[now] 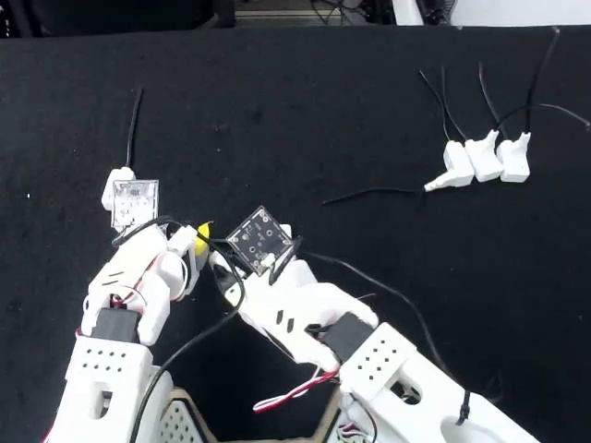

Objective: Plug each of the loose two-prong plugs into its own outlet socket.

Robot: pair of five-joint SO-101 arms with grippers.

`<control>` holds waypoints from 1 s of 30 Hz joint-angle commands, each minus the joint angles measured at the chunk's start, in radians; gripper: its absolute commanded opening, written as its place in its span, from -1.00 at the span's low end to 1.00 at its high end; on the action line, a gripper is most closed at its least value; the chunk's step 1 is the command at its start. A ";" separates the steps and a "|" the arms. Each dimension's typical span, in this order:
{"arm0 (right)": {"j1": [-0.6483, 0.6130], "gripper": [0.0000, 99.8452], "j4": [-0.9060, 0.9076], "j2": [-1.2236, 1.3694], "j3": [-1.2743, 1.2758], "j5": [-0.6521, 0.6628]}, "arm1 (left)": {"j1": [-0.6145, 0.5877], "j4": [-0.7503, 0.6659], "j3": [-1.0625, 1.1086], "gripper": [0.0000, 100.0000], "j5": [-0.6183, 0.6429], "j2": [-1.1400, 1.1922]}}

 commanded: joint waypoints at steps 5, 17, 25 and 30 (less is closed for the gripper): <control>0.183 -0.98 0.069 -0.048 -0.021 0.002 | -0.013 -0.005 -0.021 -0.57 -0.006 -0.003; 0.334 -0.98 0.121 -0.031 -0.058 -0.005 | -0.013 0.017 -0.050 -0.56 -0.011 0.009; 0.341 -0.98 0.207 0.285 -0.254 -0.006 | -0.079 0.109 -0.182 -0.56 -0.031 0.121; 0.367 -0.98 0.213 0.467 -0.354 0.000 | -0.081 0.109 -0.318 -0.56 -0.069 0.396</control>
